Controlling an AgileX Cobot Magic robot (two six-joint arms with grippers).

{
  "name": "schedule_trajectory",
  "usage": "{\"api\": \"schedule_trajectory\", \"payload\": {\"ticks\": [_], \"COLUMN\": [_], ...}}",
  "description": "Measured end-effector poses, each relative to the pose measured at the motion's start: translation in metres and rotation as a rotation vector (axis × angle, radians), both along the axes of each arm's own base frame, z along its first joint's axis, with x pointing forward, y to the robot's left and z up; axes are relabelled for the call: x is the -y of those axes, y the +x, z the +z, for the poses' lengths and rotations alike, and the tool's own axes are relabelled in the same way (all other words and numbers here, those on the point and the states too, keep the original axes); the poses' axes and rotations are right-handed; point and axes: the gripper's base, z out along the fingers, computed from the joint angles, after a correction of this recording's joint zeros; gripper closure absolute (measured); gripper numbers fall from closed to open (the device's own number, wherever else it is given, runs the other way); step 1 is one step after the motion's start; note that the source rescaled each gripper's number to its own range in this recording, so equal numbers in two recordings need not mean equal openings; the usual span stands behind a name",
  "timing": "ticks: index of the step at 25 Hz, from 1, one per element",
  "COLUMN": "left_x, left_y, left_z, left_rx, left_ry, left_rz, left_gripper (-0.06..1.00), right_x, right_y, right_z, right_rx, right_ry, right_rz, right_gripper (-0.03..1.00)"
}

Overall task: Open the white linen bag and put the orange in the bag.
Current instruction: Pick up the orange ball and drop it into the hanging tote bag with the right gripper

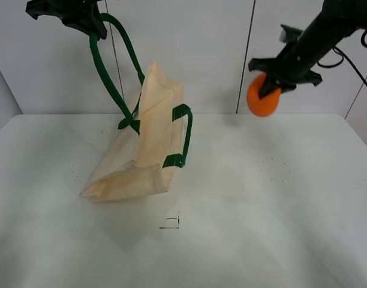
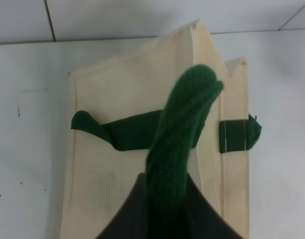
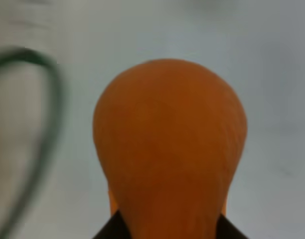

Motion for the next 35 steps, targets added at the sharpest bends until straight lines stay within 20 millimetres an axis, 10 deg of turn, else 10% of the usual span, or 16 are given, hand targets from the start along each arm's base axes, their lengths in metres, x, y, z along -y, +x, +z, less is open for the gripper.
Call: {"api": "schedule_trajectory", "payload": {"ticks": [6, 14, 22, 24, 29, 35], "left_x": [0.000, 0.000, 0.000, 0.000, 0.000, 0.000], "left_y": [0.000, 0.000, 0.000, 0.000, 0.000, 0.000], "left_z": [0.000, 0.000, 0.000, 0.000, 0.000, 0.000], "left_rx": [0.000, 0.000, 0.000, 0.000, 0.000, 0.000], "left_ry": [0.000, -0.001, -0.001, -0.001, -0.001, -0.001], "left_rz": [0.000, 0.000, 0.000, 0.000, 0.000, 0.000], "left_gripper": [0.94, 0.94, 0.94, 0.94, 0.94, 0.94], "right_x": [-0.077, -0.173, -0.198, -0.199, -0.198, -0.177], "right_y": [-0.013, -0.015, -0.008, -0.006, -0.007, -0.009], "right_z": [0.016, -0.055, -0.107, -0.111, -0.110, -0.081], "right_rx": [0.064, 0.021, -0.009, -0.009, 0.008, 0.006], "right_ry": [0.134, 0.168, 0.188, 0.190, 0.161, -0.062], "right_rz": [0.140, 0.249, 0.223, 0.224, 0.265, 0.308], "right_gripper": [0.96, 0.96, 0.96, 0.86, 0.10, -0.03]}}
